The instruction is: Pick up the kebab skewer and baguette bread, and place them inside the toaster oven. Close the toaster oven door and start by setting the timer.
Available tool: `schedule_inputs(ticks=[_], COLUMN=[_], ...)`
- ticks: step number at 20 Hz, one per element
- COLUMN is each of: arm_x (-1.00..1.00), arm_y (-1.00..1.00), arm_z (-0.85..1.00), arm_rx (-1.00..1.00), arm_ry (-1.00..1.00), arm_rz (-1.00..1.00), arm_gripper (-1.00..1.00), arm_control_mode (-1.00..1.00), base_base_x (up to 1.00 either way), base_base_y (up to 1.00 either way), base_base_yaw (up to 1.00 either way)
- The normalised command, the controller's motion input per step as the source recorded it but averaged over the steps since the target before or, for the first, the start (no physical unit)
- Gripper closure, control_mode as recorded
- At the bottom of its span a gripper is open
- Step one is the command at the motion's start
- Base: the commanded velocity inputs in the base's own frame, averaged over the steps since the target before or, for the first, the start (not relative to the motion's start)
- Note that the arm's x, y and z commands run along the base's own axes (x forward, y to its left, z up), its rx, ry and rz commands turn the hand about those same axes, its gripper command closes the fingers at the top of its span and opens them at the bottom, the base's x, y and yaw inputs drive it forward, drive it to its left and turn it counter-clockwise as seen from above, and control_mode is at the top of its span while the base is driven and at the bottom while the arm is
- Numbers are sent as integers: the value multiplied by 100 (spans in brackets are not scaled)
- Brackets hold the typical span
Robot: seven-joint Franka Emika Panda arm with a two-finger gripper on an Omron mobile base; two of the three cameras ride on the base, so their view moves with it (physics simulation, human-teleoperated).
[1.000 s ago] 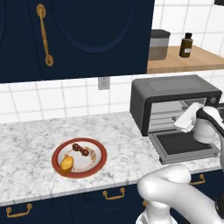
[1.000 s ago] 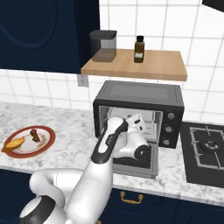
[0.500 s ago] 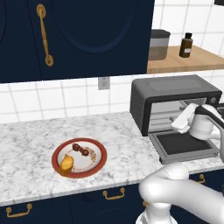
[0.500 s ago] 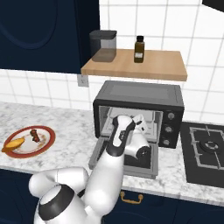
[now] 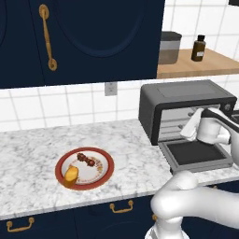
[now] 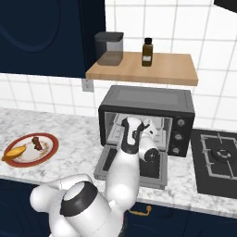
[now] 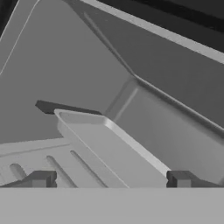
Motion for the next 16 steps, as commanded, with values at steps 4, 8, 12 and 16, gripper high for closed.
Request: schedule_inputs(ticks=[4,8,12,16], arm_x=[42,44,32,24], arm_y=[0,0,0,-3], arm_z=[-21,-24,-23,-24], arm_rx=[-8,-1,0,-2], arm_ry=[-3,-7,-7,-4], arm_rz=[-4,-3,-3,-3], arm_gripper=[-100,-100,-100,-100], arm_control_mode=[-100,-100,-100,-100], base_base_x=[0,0,0,0], base_base_y=[0,0,0,0], base_base_yaw=[0,0,0,0])
